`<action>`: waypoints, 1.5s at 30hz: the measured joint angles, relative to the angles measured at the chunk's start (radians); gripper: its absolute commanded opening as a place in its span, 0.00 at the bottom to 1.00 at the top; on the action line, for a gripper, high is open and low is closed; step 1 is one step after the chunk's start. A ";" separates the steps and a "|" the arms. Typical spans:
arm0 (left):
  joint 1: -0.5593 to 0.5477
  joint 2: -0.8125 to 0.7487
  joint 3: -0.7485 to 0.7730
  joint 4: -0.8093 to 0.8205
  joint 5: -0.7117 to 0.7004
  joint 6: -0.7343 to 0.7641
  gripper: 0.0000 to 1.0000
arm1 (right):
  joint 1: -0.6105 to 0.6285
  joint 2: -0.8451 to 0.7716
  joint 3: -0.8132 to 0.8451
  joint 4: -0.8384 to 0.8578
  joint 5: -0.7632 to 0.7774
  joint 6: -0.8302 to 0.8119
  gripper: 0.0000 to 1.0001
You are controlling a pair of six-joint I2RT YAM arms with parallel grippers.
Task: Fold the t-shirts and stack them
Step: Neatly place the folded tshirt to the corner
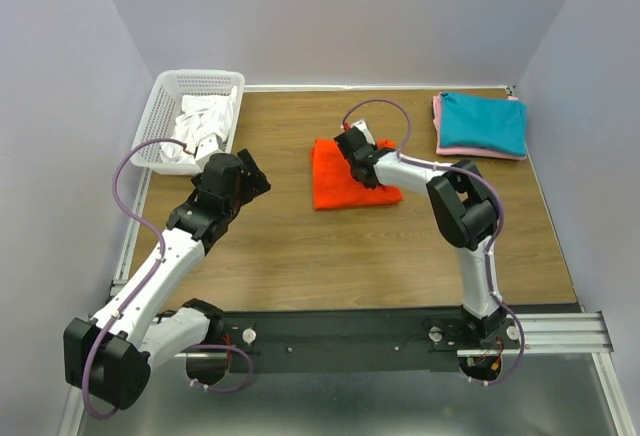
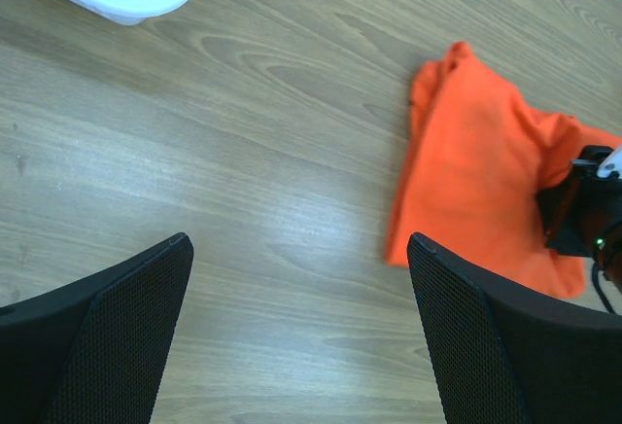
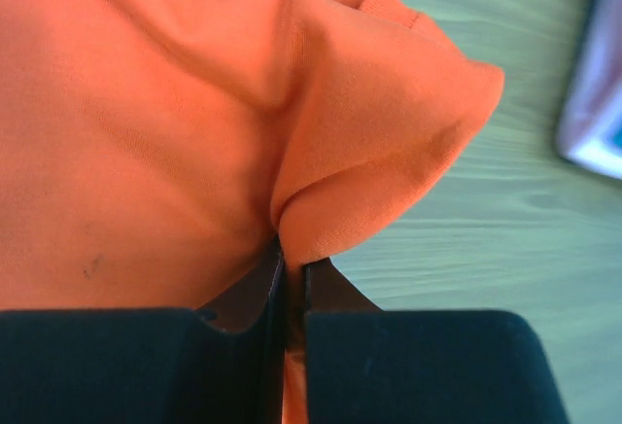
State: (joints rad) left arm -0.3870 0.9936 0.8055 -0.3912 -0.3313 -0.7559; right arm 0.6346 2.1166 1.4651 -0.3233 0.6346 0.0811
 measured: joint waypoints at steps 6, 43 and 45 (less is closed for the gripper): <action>0.002 0.007 -0.021 0.000 -0.002 -0.019 0.98 | -0.100 0.016 0.046 -0.026 0.125 -0.127 0.01; 0.100 0.078 -0.032 0.025 -0.036 -0.012 0.98 | -0.349 0.111 0.495 0.075 0.282 -0.564 0.01; 0.101 0.074 -0.032 0.024 -0.036 -0.012 0.98 | -0.349 0.111 0.519 0.075 0.290 -0.563 0.01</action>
State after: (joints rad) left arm -0.2859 1.0676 0.7738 -0.3668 -0.3676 -0.7677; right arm 0.2859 2.2272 1.9839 -0.2485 0.9241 -0.4824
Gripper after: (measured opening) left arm 0.983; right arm 0.128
